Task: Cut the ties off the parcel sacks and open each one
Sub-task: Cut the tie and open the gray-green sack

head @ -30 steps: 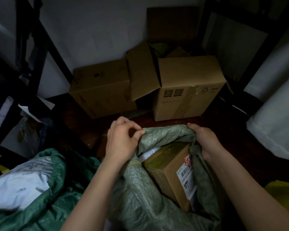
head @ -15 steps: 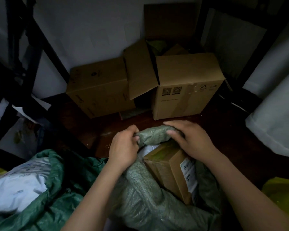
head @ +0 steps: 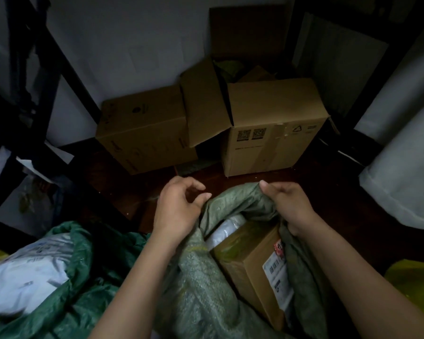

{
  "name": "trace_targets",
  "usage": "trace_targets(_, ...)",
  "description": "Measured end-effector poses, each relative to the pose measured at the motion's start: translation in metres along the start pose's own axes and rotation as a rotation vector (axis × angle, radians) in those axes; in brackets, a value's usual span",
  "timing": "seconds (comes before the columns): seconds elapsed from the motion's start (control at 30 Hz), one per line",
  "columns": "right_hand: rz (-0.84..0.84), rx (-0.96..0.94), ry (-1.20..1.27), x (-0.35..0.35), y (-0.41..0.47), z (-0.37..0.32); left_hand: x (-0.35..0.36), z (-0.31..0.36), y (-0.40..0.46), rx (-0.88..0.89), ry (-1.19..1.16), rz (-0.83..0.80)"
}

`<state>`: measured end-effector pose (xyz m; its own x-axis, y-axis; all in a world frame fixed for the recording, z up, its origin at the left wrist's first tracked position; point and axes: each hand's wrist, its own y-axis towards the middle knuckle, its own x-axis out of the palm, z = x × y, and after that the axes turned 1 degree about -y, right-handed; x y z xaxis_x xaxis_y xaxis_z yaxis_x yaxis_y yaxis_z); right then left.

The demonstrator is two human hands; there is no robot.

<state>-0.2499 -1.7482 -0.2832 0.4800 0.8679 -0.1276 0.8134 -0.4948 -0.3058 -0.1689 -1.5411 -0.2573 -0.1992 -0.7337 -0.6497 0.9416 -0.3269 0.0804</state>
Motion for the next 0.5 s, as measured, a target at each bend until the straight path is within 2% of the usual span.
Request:
trace_targets(0.1, 0.042, 0.206, 0.220, 0.001, -0.001, 0.001, -0.007, 0.007, 0.000, 0.079, 0.063, 0.061)
trace_targets(0.27, 0.220, 0.486, 0.463, -0.003, 0.010, 0.010, -0.007, 0.010, -0.006, -0.003, 0.111, 0.012)
trace_targets(0.43, 0.281, 0.535, 0.605, -0.004, 0.014, 0.012, -0.005, 0.005, -0.007, -0.192, 0.196, -0.158)
trace_targets(0.5, 0.233, 0.527, 0.508, -0.007, 0.013, 0.008, -0.002, 0.002, -0.008, -0.285, 0.246, -0.199)
